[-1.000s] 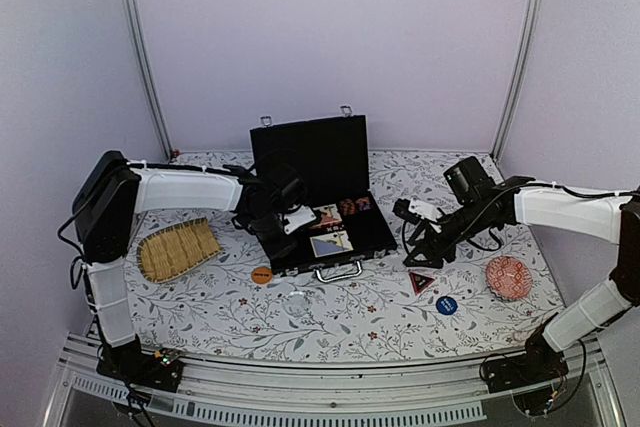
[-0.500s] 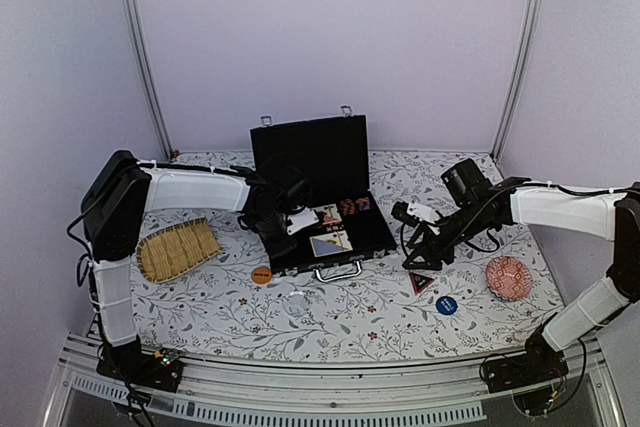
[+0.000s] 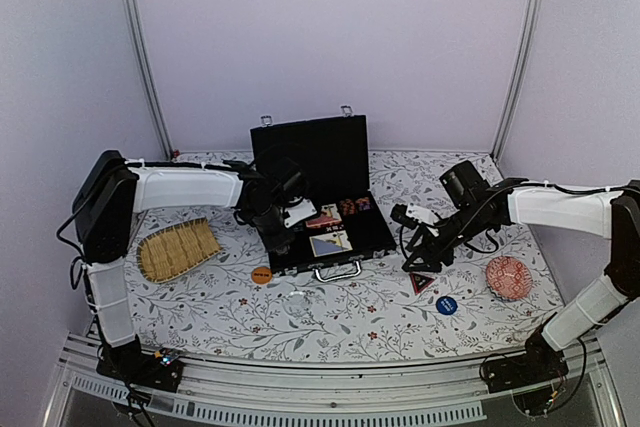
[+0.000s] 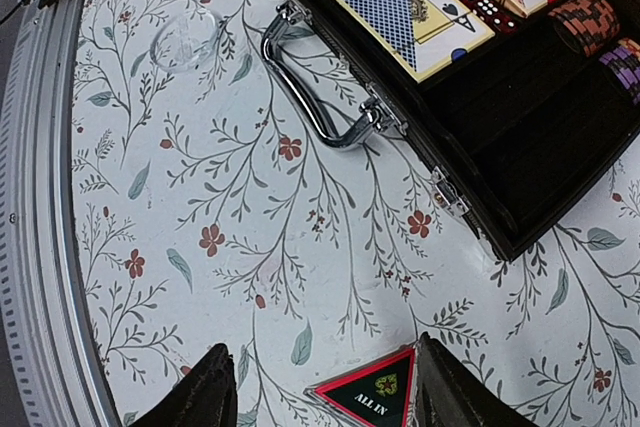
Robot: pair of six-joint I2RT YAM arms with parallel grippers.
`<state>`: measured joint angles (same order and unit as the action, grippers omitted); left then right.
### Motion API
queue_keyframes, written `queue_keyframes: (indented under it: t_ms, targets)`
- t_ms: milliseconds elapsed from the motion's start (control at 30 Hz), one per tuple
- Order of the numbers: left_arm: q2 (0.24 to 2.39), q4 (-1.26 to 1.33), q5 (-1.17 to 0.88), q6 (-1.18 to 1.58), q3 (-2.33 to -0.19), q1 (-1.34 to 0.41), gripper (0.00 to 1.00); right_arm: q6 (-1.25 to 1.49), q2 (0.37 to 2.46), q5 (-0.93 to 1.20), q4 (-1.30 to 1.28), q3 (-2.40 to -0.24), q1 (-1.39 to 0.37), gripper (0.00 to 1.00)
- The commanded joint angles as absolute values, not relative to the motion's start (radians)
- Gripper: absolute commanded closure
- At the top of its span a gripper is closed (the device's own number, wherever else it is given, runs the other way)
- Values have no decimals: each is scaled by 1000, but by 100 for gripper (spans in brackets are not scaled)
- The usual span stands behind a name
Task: Pack up texas hold em set
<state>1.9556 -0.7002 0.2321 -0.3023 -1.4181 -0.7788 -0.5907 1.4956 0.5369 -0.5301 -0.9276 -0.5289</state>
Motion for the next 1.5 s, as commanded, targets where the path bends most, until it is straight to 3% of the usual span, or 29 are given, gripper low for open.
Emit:
queue_keyframes:
  t_ms: [0, 367, 733, 833, 933, 1467]
  targets:
    - [1931, -682, 294, -283, -1412, -773, 78, -589, 1506, 561, -541, -923, -523, 38]
    - [1906, -661, 281, -265, -1392, -788, 72, -589, 1511, 565, -545, -923, -524, 38]
    - [1857, -656, 247, -231, -1383, -818, 82, -591, 1514, 569, -549, -925, -523, 38]
    - [1839, -661, 154, -215, -1385, -820, 88, -592, 1513, 568, -549, -925, -523, 38]
    - [1853, -707, 57, -191, -1385, -818, 100, -593, 1511, 567, -549, -924, -523, 38]
    - [1956, -702, 24, -161, -1364, -768, 100, -594, 1508, 568, -552, -920, -523, 38]
